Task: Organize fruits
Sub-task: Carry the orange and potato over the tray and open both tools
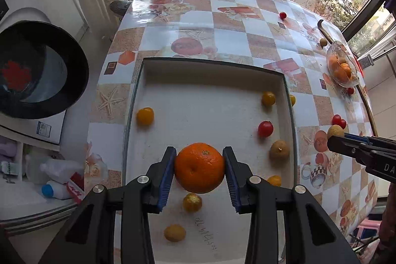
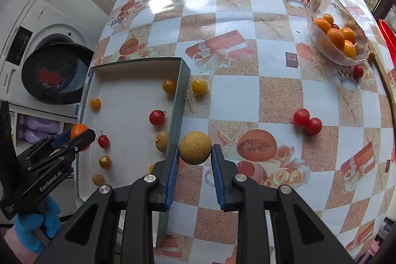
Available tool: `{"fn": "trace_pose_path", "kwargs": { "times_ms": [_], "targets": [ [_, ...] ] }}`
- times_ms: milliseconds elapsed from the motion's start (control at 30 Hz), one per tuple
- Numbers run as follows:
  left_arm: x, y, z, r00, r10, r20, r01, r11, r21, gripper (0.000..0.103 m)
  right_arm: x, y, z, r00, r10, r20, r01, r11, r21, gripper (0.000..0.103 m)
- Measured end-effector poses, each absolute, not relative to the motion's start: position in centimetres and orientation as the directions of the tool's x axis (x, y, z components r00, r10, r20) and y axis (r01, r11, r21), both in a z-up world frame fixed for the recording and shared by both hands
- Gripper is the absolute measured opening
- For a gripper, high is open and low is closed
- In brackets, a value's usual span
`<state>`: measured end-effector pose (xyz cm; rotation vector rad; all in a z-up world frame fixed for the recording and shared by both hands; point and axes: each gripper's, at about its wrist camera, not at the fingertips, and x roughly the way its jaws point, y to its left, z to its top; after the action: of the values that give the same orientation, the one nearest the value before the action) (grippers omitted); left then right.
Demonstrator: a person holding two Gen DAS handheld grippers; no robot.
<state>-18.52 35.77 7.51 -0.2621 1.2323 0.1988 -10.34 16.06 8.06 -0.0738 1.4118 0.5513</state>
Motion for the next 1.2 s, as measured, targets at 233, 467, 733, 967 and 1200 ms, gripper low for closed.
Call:
{"fn": "trace_pose_path", "kwargs": {
  "times_ms": [233,467,733,967,1200],
  "targets": [
    [-16.0,37.3,5.5,0.305,0.026,-0.952,-0.28,0.958,-0.063,0.04,-11.6,19.8,7.3,0.015,0.327,-0.945,-0.467,0.838,0.282,0.029],
    [-13.7,37.4,3.7,0.29,0.031,-0.956,-0.243,0.969,-0.043,0.04,-15.3,21.5,4.8,-0.061,0.292,-0.954,-0.5,0.819,0.283,0.029],
    [-13.4,37.4,2.1,0.258,0.058,-0.964,-0.231,0.973,-0.003,0.04,-17.7,23.0,2.7,-0.093,0.26,-0.961,-0.506,0.819,0.271,0.029],
    [-13.1,37.1,1.6,0.242,0.061,-0.968,-0.214,0.977,0.008,0.045,-19.0,23.7,1.1,-0.087,0.214,-0.973,-0.529,0.818,0.227,0.029],
    [-13.1,36.6,2.0,0.251,0.082,-0.965,-0.187,0.982,0.035,0.072,-20.2,24.8,1.3,-0.061,0.199,-0.978,-0.564,0.802,0.199,0.055]
  ]
}}
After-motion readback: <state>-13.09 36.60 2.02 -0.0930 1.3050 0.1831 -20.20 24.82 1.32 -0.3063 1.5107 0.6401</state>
